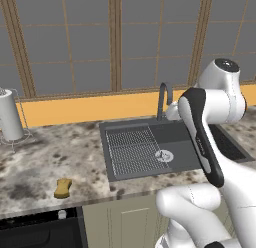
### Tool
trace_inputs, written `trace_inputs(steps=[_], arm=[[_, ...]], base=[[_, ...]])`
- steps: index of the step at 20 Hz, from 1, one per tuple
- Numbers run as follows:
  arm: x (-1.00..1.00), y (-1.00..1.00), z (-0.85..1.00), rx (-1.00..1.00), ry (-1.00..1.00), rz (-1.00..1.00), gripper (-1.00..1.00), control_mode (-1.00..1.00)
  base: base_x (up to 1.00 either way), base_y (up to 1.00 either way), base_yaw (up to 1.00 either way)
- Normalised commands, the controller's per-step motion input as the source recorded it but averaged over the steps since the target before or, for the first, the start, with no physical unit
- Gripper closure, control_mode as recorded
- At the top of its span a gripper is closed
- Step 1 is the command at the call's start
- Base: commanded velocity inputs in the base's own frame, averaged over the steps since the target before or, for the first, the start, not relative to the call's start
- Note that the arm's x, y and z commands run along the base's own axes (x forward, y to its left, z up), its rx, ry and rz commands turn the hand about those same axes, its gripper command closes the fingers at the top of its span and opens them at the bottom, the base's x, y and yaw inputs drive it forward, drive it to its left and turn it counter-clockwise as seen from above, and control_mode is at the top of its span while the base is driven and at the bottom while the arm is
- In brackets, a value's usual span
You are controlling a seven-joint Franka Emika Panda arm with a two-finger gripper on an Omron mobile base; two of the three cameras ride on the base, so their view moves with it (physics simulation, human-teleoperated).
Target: Soak the sponge with water for a few seconds and then drop it inside the sink.
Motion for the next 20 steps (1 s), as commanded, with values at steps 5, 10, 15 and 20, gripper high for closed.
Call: trace_inputs(steps=[5, 10, 15, 20], arm=[[-0.21, -0.02, 0.00, 0.00, -0.01, 0.00, -1.00, -1.00], [-0.15, -0.10, 0.00, 0.00, -0.01, 0.00, -1.00, -1.00], [-0.10, -0.30, 0.00, 0.00, 0.00, 0.00, -1.00, -1.00], [-0.07, -0.35, 0.00, 0.00, 0.00, 0.00, -1.00, -1.00]], base=[[0.00, 0.00, 0.00], [0.00, 0.00, 0.00], [0.00, 0.00, 0.00], [0.00, 0.00, 0.00]])
